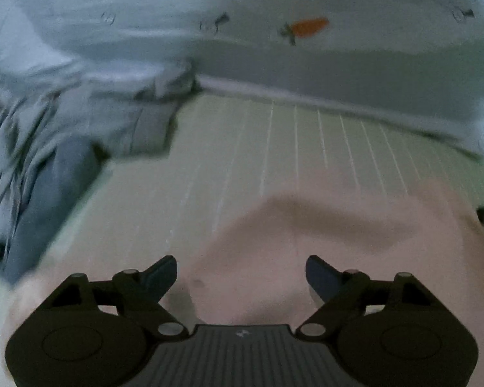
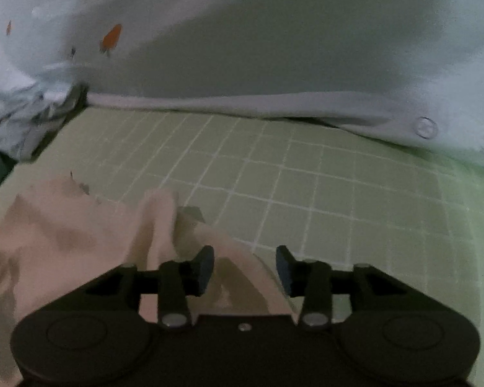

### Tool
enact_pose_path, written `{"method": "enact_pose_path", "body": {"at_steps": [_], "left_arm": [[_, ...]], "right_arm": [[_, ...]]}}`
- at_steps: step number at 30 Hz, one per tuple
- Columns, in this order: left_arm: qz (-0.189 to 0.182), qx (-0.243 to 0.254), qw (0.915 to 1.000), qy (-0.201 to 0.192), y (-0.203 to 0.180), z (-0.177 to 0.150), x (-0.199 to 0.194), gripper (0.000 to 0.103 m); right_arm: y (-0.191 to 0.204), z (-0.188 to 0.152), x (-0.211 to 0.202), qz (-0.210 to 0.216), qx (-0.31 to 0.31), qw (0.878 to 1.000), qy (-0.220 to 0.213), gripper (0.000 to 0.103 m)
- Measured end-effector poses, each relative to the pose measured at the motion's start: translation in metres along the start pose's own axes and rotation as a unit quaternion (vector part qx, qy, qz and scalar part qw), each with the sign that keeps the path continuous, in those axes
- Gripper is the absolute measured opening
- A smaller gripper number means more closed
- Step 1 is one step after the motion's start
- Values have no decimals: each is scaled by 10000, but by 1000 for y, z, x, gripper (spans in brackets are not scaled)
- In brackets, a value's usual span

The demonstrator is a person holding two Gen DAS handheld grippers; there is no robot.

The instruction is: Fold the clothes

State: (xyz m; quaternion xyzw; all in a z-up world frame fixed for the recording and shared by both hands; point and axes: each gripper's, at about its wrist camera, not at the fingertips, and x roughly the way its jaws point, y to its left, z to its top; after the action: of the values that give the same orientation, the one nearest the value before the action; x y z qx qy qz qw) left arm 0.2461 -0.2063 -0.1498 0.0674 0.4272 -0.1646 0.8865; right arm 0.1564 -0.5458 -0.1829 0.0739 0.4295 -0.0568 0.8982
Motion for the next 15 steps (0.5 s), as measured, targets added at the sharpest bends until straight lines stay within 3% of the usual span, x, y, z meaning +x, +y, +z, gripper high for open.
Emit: {"method": "enact_pose_path", "body": {"at_steps": [3, 5, 6, 7, 8, 11, 15], "left_arm": [[-423, 85, 9990, -74, 7, 24, 27, 88], [-701, 192, 9973, 82, 7, 31, 46, 86], [-839, 246, 9960, 160, 8, 35, 55, 81], [-884, 330, 9954, 158, 4, 35, 57, 53], [-928, 415, 9947, 155, 0, 34, 59, 4], [-747, 708, 9947, -39, -12, 33, 59, 5], [-612, 678, 9953, -332, -13, 48, 59, 5]], "right_arm": [[-3, 4, 14, 144, -169, 9996, 191, 43], [-6, 1, 15, 335, -305, 9989, 148, 35], [-8, 0, 15, 406, -369, 9984, 122, 23], [-12, -2, 15, 472, -400, 9980, 85, 10], [-16, -3, 12, 335, -366, 9988, -19, 6], [-32, -7, 2, -57, -139, 9992, -373, 3], [-52, -10, -4, -399, 202, 9962, -742, 3]]}}
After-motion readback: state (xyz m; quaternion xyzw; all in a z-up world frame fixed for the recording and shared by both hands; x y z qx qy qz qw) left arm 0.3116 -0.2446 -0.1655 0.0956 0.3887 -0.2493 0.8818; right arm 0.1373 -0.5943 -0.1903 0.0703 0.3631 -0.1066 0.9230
